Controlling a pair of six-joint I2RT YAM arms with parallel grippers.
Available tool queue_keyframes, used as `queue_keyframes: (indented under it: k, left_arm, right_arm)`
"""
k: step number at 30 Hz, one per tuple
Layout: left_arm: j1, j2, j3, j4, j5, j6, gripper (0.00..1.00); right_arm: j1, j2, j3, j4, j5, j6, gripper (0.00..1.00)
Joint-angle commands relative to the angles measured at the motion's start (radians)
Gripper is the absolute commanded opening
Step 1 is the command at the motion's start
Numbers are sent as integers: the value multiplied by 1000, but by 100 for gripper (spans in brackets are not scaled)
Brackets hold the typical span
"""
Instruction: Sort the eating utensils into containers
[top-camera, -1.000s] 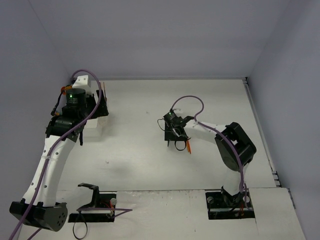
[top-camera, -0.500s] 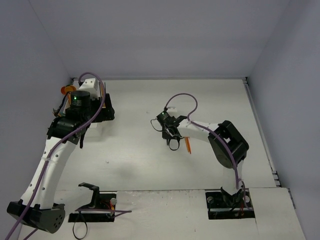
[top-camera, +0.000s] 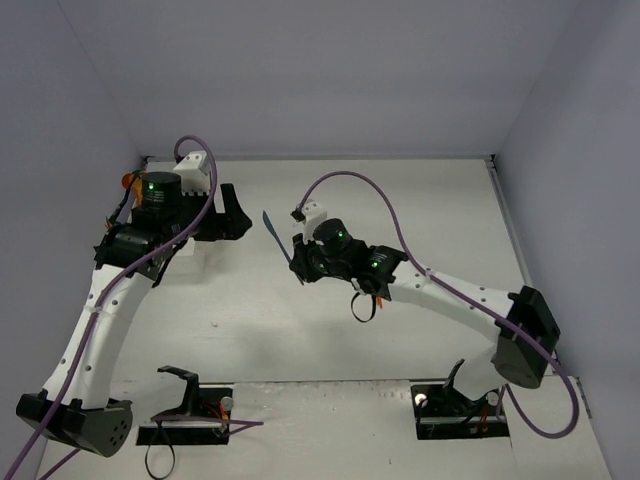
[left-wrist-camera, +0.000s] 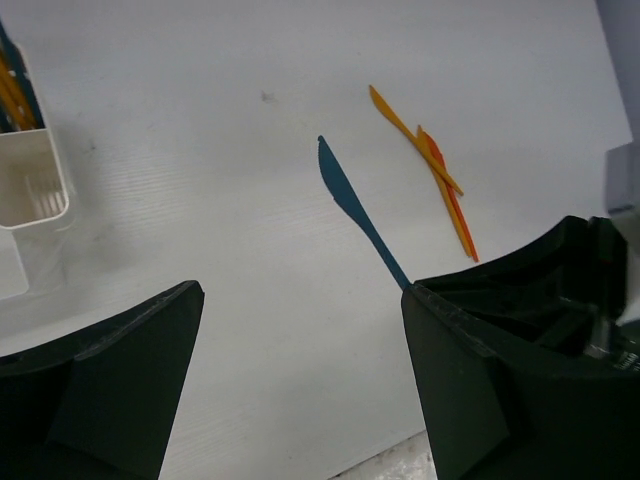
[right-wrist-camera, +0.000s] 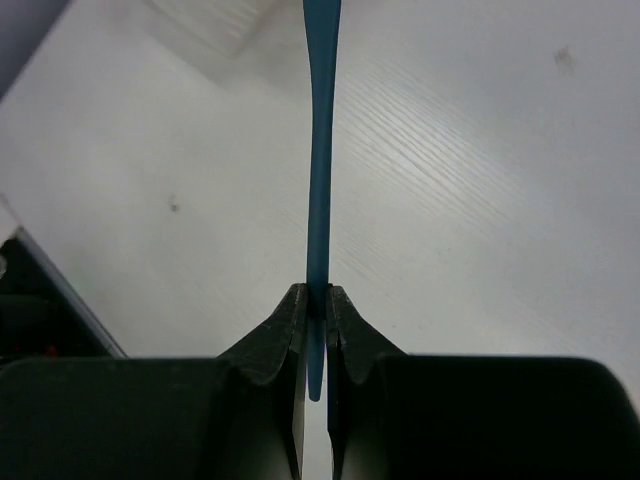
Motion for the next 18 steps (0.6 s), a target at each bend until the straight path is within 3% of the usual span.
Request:
queue_keyframes:
  k: [1, 11, 18]
  left_arm:
    - [-2, 12, 78, 35, 135, -33, 78]
    - [-35, 56, 101, 57, 184, -111, 76]
    - [-89, 85, 94, 64, 119, -145, 65]
  right_arm:
    - [12, -91, 38, 69, -105, -106, 0]
    - [23, -131, 85, 90, -183, -114, 0]
    - [28, -144, 89, 110, -201, -111, 0]
